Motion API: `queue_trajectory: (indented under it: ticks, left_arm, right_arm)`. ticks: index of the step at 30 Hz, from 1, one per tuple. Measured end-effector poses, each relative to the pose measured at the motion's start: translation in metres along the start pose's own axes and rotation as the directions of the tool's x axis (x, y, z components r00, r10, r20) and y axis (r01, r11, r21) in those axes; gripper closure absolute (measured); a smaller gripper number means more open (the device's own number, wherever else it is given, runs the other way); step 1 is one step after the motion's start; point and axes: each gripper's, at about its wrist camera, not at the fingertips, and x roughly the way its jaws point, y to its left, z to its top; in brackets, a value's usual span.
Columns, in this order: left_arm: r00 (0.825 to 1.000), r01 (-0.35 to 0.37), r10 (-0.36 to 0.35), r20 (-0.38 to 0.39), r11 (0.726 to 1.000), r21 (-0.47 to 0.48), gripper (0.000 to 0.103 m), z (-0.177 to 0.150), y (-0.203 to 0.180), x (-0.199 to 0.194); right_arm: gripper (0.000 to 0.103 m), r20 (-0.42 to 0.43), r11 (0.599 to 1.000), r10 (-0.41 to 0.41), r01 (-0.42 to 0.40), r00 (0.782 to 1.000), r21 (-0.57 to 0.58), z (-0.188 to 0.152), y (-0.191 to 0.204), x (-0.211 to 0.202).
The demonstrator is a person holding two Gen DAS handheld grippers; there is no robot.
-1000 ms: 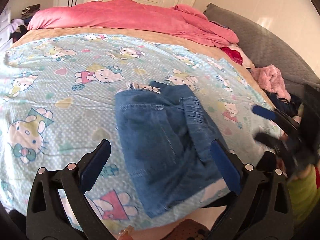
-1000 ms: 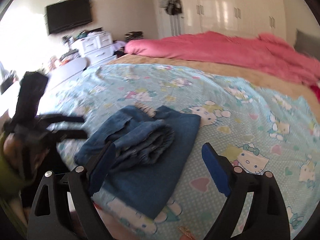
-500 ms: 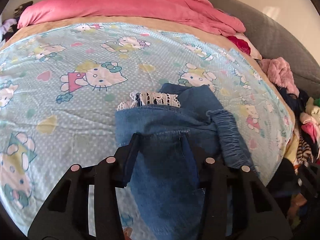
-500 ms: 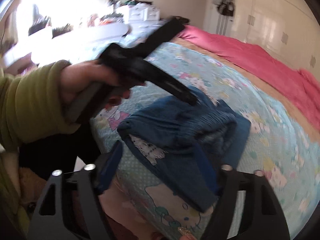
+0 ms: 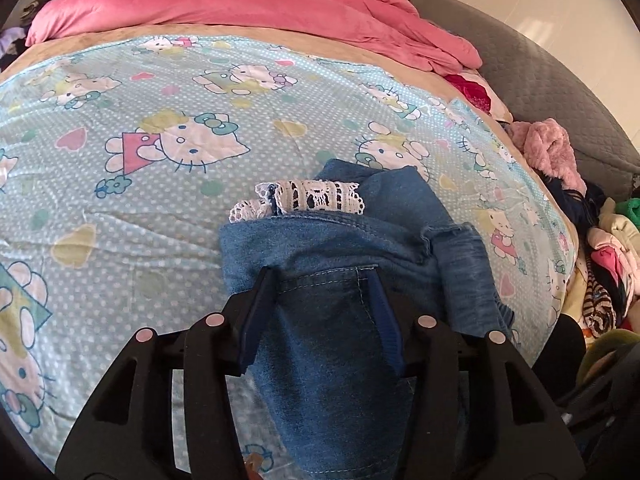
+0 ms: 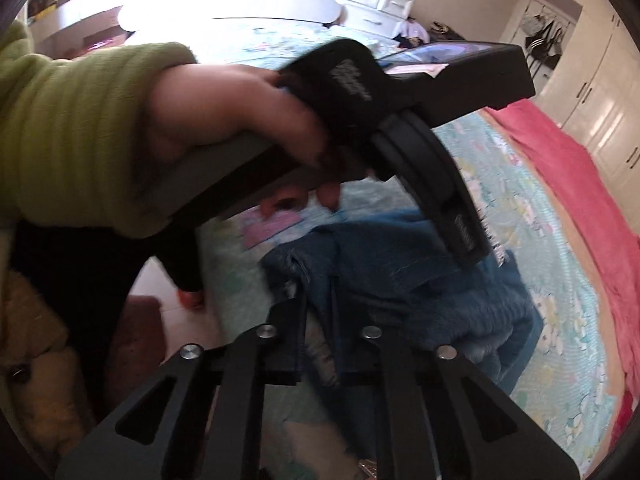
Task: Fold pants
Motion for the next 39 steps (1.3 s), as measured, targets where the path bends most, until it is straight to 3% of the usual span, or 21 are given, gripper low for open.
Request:
queue_trajectory:
  ticks: [7,15,23,31,33,34,39]
  left_arm:
    - [1.000,0.003,-0.003,0.008,1.000,0.017,0.053,-0.002,-0.007,0.001]
    - [1.000,-0.006,0.005,0.017,1.000,0.027,0.051,-0.004,-0.008,0.000]
    - [1.000,-0.019,0.019,0.025,1.000,0.020,0.048,-0.009,-0.010,-0.006]
    - [0.998,-0.049,0.048,0.041,0.999,0.020,0.036,-0.017,-0.020,-0.018]
    - [0.997,-0.051,0.050,0.052,0.998,0.020,0.033,-0.018,-0.023,-0.023]
    - [0.997,-0.053,0.052,0.058,0.998,0.021,0.032,-0.019,-0.025,-0.026]
    - [0.994,-0.068,0.065,0.091,0.997,0.023,0.024,-0.025,-0.032,-0.042]
  right_arm:
    - [0.098,0.013,0.985,0.030,-0.031,0.999,0.168,-0.033,-0.006,0.013]
    - [0.091,0.037,0.978,0.023,-0.030,0.999,0.207,-0.031,-0.007,0.007]
    - [0.069,0.069,0.977,0.033,-0.046,0.997,0.207,-0.025,-0.001,-0.010]
    - [0.065,0.133,0.973,0.029,-0.059,0.991,0.224,-0.025,0.002,-0.041]
    - [0.055,0.166,0.968,0.011,-0.052,0.986,0.244,-0.026,-0.002,-0.054]
    - [0.043,0.182,0.965,-0.004,-0.044,0.983,0.258,-0.027,-0.004,-0.060]
    - [0.042,0.247,0.927,-0.078,-0.021,0.966,0.374,-0.034,-0.033,-0.088]
